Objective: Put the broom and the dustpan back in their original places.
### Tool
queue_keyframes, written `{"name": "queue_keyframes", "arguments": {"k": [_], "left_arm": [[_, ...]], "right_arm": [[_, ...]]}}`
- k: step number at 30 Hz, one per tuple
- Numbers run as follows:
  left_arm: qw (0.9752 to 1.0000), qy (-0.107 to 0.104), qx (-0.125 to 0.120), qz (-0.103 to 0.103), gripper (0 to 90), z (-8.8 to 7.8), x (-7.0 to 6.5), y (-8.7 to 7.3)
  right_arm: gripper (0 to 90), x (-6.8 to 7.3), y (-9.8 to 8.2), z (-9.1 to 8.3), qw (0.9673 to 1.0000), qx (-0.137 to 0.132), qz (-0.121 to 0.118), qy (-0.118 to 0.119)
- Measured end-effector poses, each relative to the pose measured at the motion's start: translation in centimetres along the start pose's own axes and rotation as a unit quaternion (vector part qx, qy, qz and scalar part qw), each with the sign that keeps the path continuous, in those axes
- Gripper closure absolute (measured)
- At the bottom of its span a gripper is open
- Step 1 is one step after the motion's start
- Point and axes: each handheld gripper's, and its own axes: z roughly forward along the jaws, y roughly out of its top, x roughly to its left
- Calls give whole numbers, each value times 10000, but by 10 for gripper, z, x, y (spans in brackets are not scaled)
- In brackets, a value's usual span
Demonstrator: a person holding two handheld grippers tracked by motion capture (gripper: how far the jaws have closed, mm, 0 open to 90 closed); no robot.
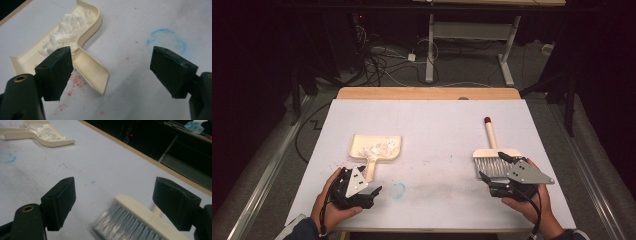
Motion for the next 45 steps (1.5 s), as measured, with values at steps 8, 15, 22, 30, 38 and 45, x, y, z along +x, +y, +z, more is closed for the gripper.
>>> {"name": "queue_keyframes", "arguments": {"k": [8,15,22,30,38,45], "left_arm": [[10000,-16,-17,17,180,0,0,1],[10000,-40,-17,47,180,2,-1,2],[10000,-53,-32,78,180,2,-1,3],[9999,-40,-41,99,180,2,-2,2],[9999,-72,-37,136,180,2,-2,2],[9998,-76,-24,158,180,3,-3,2]], "right_arm": [[196,0,-14,-3,9999,96,29,-65],[197,0,-29,-4,9996,227,161,-26],[196,2,-43,-6,9990,393,189,41],[195,2,-49,-11,9988,400,270,70],[185,5,-44,-14,9991,320,264,31],[186,4,-44,-15,9992,299,255,-3]]}}
